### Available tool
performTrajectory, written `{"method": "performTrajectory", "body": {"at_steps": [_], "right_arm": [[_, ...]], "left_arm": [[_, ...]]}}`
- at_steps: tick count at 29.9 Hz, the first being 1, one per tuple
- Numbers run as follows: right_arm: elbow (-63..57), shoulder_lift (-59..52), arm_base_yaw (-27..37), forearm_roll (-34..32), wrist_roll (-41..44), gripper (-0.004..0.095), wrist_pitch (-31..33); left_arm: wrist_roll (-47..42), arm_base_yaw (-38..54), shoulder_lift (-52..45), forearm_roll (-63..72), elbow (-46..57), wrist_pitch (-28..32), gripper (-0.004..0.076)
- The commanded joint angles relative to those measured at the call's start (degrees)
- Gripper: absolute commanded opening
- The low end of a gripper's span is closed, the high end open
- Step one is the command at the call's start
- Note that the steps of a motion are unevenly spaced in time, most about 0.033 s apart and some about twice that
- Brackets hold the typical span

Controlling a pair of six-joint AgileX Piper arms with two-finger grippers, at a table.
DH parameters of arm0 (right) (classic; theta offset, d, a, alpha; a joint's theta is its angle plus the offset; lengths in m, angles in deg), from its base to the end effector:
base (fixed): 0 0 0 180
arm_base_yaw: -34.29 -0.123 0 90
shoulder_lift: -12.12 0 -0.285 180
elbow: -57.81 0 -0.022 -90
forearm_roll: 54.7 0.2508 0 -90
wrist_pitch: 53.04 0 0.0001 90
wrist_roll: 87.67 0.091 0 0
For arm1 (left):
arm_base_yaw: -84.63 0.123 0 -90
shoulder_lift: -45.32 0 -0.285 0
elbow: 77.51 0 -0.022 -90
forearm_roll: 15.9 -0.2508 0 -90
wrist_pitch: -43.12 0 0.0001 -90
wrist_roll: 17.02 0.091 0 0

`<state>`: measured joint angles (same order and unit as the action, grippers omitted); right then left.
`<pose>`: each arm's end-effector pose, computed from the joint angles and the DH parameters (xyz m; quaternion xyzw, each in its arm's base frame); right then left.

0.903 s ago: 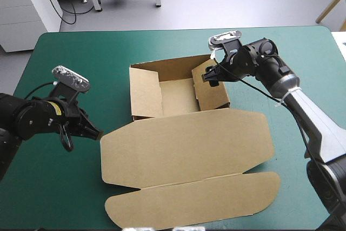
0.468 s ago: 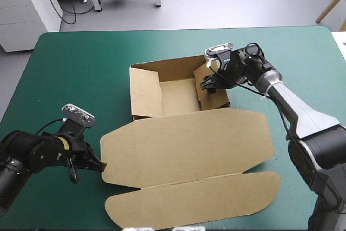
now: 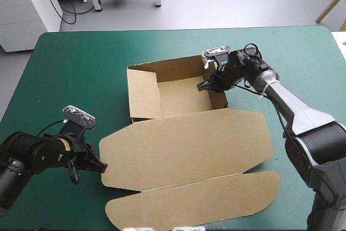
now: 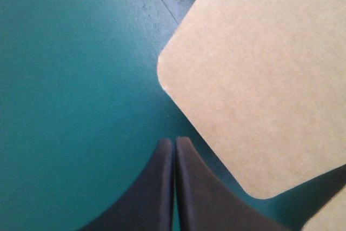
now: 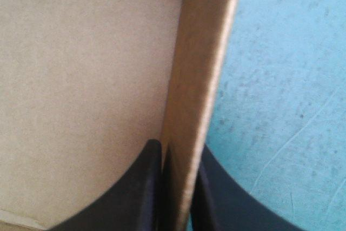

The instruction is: Fold the box

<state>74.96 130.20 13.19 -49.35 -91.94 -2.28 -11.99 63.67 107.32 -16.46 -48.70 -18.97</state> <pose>0.3967 0.1601 0.2686 -0.1934 0.9493 0.0776 0.2355 0.1484 -0.0560 0.3120 0.2198 0.9470 -0.0278 0.2327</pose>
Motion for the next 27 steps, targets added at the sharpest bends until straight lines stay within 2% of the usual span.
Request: {"method": "performTrajectory", "body": {"at_steps": [1, 6, 9, 19, 27], "right_arm": [[1.8, -3.0, 0.2, 0.4, -0.6, -0.002, -1.6], [1.8, -4.3, 1.5, -3.4, 0.0, -0.0019, -1.7], [1.8, -6.2, 5.1, -4.0, 0.0, -0.0019, -2.1], [1.8, -11.6, 28.8, -4.3, -2.2, -0.0019, -5.2], [1.7, -8.3, 42.9, -3.2, -2.0, -0.0018, -5.1]], "left_arm": [[-0.7, -0.1, -0.7, 0.6, -1.4, 1.1, -0.001], [-0.7, -0.1, -0.8, -0.1, -1.4, 1.9, -0.001], [-0.7, -0.1, -0.8, -0.1, -1.4, 2.4, -0.001], [-0.7, -0.1, -0.8, 0.1, -1.4, 2.6, -0.001], [-0.8, -0.1, -0.8, -0.3, -1.4, 4.3, -0.001]]}}
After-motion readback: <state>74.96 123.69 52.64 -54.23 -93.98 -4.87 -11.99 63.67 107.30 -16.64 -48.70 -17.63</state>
